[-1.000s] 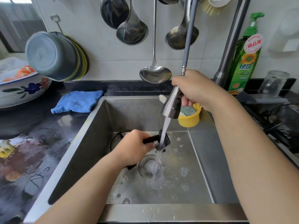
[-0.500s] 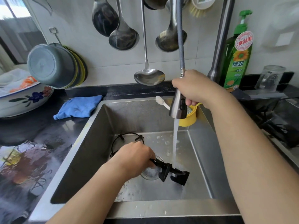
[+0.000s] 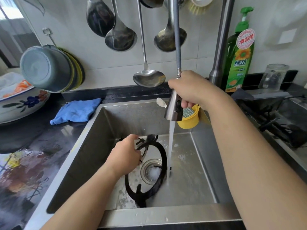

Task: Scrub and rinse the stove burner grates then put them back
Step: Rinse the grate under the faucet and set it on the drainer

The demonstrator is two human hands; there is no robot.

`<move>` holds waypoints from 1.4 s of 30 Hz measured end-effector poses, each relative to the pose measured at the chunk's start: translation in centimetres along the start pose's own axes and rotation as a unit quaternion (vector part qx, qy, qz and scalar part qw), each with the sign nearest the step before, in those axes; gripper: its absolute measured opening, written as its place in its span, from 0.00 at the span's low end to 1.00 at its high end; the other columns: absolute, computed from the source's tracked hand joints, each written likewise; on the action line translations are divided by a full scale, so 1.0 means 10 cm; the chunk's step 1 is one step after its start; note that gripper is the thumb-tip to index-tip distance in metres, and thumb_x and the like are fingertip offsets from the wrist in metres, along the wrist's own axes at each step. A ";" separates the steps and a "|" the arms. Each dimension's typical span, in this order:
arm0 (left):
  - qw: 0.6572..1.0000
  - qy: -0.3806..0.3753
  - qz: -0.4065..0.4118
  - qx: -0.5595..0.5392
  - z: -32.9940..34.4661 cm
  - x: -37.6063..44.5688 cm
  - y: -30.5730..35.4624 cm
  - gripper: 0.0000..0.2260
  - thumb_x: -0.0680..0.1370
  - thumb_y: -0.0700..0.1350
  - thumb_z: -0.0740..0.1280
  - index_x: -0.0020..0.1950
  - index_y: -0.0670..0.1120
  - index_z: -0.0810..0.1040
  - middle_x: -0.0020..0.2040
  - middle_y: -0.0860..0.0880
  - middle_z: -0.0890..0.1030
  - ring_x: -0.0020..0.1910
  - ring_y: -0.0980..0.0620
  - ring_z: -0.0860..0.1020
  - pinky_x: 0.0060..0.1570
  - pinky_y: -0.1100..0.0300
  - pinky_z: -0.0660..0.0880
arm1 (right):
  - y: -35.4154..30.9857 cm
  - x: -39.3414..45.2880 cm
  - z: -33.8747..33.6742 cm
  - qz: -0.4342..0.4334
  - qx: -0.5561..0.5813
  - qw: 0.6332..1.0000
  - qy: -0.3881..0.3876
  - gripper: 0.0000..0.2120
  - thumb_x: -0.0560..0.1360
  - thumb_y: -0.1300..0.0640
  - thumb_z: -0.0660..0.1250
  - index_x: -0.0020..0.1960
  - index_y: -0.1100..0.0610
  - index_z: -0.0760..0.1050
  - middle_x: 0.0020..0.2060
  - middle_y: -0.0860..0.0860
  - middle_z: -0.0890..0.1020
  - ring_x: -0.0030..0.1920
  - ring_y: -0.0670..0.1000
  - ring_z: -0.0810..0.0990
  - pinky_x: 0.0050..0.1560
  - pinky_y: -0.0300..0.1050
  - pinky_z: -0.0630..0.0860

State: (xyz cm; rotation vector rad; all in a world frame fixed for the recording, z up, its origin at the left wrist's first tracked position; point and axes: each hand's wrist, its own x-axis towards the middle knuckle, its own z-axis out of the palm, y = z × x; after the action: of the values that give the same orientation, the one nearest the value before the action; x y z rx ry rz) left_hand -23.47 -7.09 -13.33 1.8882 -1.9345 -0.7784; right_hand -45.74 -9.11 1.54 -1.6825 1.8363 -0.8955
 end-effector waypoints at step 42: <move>0.864 -0.093 -0.160 -0.468 -0.08 0.12 0.07 0.13 0.85 0.33 0.57 0.68 0.35 0.71 0.39 0.36 0.81 0.31 0.43 0.82 0.29 0.54 0.81 | -0.09 0.13 0.41 -0.038 0.119 0.990 0.067 0.08 0.81 0.55 0.58 0.58 0.56 0.66 0.38 0.56 0.78 0.30 0.56 0.85 0.30 0.46 0.80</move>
State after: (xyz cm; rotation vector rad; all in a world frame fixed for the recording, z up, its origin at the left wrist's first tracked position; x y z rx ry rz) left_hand -23.71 -8.42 -12.45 1.5035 -0.9568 -1.6639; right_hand -42.28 -11.02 -0.38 -1.5846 1.6798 -1.2357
